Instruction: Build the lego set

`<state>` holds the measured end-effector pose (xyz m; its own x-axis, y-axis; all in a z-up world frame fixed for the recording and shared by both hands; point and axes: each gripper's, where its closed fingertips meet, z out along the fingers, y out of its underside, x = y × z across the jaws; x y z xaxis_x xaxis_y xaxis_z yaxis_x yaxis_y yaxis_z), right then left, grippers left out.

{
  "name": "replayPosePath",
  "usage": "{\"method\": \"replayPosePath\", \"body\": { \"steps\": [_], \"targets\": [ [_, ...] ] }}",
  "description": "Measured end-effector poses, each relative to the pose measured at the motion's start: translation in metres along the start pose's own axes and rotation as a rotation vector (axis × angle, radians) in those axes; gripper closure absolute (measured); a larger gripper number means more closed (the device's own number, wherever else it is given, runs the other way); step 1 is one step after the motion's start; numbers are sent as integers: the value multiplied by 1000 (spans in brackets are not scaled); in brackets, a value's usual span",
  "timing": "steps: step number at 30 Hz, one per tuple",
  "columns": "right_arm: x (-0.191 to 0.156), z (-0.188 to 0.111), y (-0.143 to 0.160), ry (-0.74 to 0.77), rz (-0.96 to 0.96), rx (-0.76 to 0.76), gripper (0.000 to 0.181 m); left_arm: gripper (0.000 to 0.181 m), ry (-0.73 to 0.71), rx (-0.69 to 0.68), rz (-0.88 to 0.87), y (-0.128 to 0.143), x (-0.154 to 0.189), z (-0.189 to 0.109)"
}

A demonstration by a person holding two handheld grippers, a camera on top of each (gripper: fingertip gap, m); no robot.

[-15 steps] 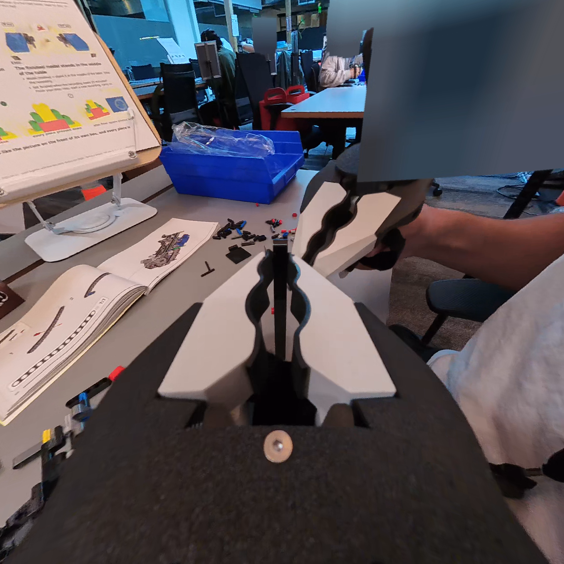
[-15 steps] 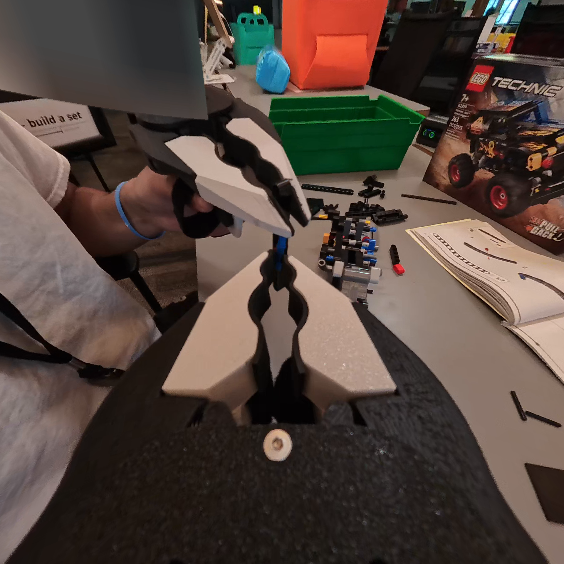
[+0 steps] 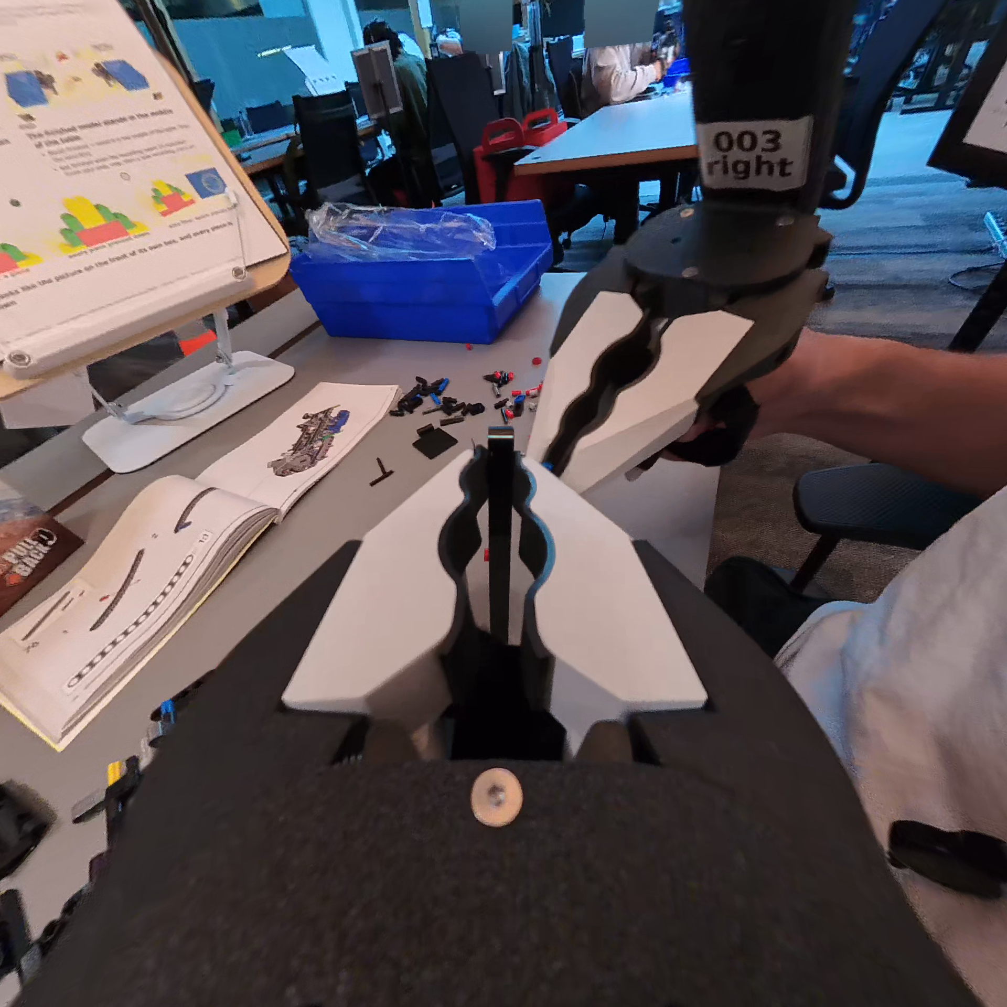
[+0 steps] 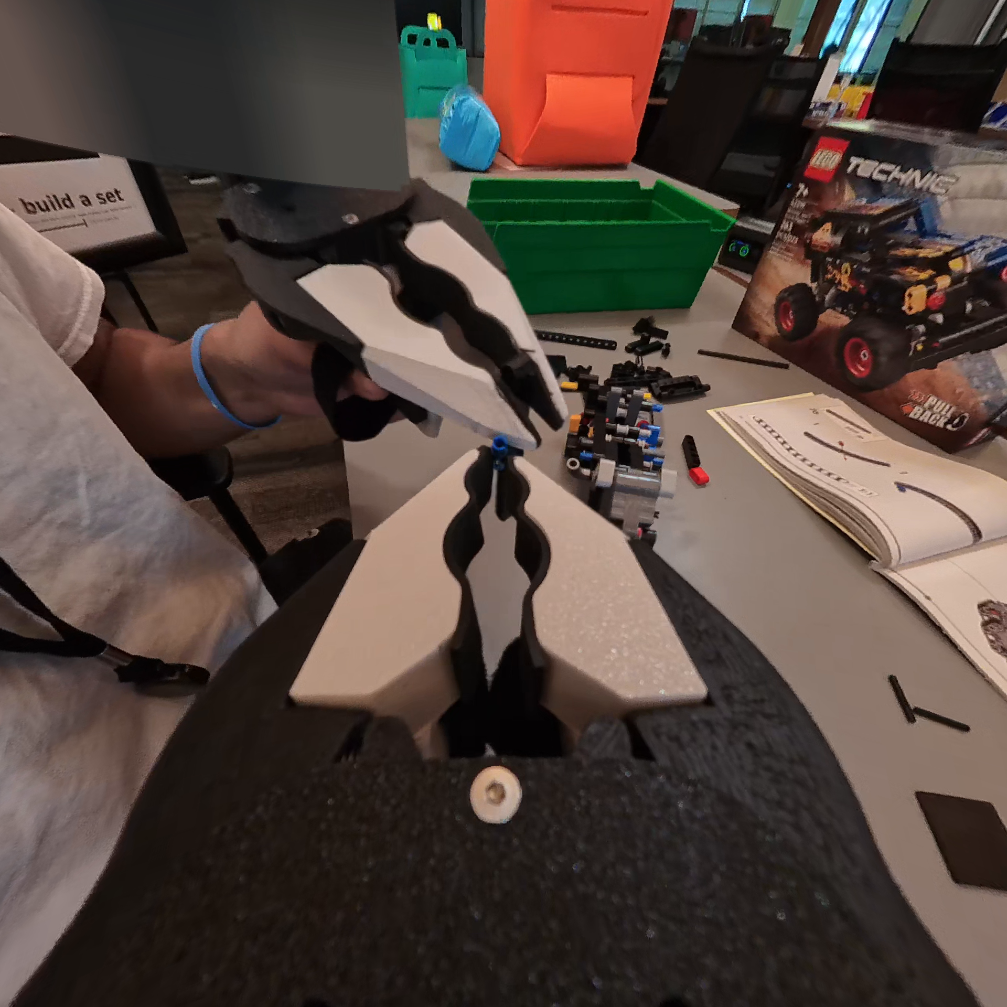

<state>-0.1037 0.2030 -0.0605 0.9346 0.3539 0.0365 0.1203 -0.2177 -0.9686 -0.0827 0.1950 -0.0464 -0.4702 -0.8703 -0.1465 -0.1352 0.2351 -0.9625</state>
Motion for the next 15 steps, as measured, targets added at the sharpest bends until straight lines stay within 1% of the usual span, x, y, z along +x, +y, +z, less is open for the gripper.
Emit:
{"method": "replayPosePath", "body": {
  "steps": [3, 5, 7, 9, 10, 11, 13, 15],
  "targets": [
    [2, 1, 4, 11, 5, -7, 178, 176, 5, -3, 19, -2, 3, 1],
    [6, -2, 8, 23, 21, -17, 178, 176, -42, -14, 47, -1, -6, -2],
    [26, -12, 23, 117, -4, -86, 178, 176, -105, -20, 74, -1, -21, -12],
    [53, -27, 59, 237, -25, -246, 178, 176, -145, -3, 62, -5, -35, -25],
    [62, -35, 82, 275, -12, -338, 178, 176, -160, 6, 50, -6, -41, -31],
    [66, -43, 102, 279, 17, -409, 178, 176, -176, 11, 42, -6, -47, -37],
    [64, -52, 128, 254, 80, -466, 178, 175, -204, 12, 32, -4, -56, -45],
    [63, -56, 143, 243, 117, -504, 178, 176, -215, 12, 23, -1, -61, -49]
  ]
}}
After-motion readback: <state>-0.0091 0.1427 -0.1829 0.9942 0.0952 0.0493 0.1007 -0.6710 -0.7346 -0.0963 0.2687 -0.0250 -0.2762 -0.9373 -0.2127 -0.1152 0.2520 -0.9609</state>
